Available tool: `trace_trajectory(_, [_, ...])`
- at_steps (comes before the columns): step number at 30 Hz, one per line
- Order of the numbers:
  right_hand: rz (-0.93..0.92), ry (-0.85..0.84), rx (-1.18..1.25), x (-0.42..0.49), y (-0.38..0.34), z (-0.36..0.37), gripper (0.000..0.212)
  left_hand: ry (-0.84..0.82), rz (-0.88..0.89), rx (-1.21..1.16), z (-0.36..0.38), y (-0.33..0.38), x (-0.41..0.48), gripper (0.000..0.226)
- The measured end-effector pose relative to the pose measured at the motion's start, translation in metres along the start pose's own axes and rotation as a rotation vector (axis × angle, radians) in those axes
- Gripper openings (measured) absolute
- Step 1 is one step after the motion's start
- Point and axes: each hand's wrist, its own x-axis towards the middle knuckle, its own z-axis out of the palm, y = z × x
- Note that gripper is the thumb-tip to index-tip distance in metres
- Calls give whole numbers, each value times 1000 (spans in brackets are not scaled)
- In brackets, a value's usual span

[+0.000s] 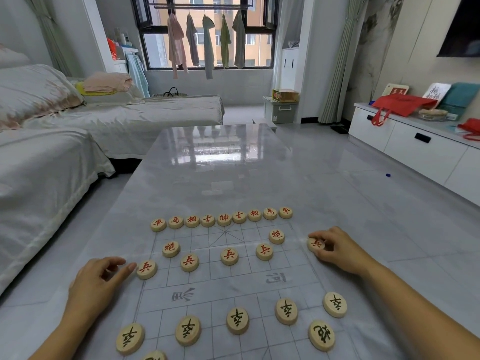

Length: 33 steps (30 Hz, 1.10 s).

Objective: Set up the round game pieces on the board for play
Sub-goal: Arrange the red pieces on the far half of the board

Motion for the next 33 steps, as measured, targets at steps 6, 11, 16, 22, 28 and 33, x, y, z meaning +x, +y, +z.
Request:
trace_trajectory(6, [-125, 8, -3, 4, -2, 10, 46, 11, -1, -6, 0, 0, 0, 23])
trace_trajectory(11, [-137, 7, 88, 3, -1, 18, 50, 8, 1, -2, 0, 1, 0, 25])
trace_trajectory(16, [-52, 161, 137, 3, -1, 25, 47, -6, 4, 24, 0, 1, 0, 31])
trace_trajectory(22, [-125, 191, 77, 2, 0, 28, 34, -12, 8, 60, 1, 2, 0, 38])
trace_trajectory(28, [-124, 226, 76, 3, 0, 31, 33, -28, 18, 61, 0, 4, -1, 47])
trace_trajectory(33, [-133, 239, 77, 4, 1, 33, 32, -72, 145, 160, 2, 2, -4, 51])
